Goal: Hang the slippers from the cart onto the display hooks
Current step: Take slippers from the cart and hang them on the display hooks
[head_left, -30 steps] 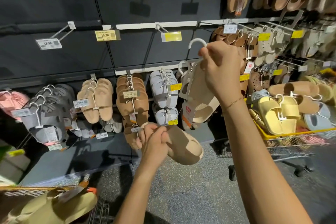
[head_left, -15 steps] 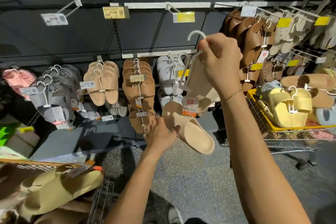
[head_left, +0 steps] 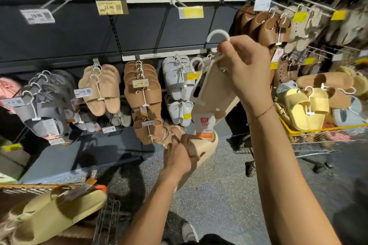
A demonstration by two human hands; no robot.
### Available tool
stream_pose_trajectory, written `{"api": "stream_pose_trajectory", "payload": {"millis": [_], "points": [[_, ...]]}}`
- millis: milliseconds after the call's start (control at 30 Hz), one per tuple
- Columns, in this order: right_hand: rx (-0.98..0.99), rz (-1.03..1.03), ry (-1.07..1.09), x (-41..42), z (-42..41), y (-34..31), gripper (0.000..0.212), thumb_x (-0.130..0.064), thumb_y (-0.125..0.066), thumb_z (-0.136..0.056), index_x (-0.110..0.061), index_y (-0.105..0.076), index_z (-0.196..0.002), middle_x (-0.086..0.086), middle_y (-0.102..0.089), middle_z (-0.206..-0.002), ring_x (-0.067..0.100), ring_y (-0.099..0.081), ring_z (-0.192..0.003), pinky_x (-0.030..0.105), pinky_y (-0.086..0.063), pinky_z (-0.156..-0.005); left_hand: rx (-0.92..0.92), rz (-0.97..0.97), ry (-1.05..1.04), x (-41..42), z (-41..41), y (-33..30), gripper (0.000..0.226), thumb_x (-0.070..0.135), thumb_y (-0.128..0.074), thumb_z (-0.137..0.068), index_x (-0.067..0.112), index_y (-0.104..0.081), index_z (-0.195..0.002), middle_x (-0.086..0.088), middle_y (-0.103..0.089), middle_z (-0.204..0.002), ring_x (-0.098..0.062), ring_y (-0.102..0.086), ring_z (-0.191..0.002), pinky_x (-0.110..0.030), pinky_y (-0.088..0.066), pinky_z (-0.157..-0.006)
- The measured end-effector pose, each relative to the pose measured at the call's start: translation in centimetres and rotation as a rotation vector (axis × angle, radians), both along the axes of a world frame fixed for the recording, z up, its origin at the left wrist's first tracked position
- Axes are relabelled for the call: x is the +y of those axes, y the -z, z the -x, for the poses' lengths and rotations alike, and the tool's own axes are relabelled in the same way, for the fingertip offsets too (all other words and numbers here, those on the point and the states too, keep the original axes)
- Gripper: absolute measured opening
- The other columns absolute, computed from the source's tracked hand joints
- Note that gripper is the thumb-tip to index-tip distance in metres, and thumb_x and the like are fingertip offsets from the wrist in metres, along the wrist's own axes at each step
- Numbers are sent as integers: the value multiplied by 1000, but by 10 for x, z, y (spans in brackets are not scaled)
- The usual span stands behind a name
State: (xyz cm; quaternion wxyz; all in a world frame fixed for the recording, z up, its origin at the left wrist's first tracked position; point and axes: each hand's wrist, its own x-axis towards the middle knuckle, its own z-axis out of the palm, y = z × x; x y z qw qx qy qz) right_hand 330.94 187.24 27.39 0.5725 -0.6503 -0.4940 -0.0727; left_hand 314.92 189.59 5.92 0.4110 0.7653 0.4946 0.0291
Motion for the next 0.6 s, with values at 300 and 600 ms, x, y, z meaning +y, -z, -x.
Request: {"api": "stream_pose_trajectory", "payload": {"millis": [300,600], "points": [[54,23,-32,-5,0,5,23,-27,-58,-97,-14,-74,-88,-1,-71,-87,19,-68,-85,50,-53,-79,-8,44,240,9,1,15,131,70,-88,-45,52,-8,-148,7,-56,-128,-22,-52,-124,-48,-46,-104],[35,-2,-33,-4,-4,1,21,-33,-56,-98,-22,-72,-90,-8,-70,-90,23,-63,-96,54,-51,-83,-98,-235,170,30,-14,-6,58,39,-73,-70,34,-44,-120,12,-60,-89,-12,-62,-84,-28,-52,-77]]}}
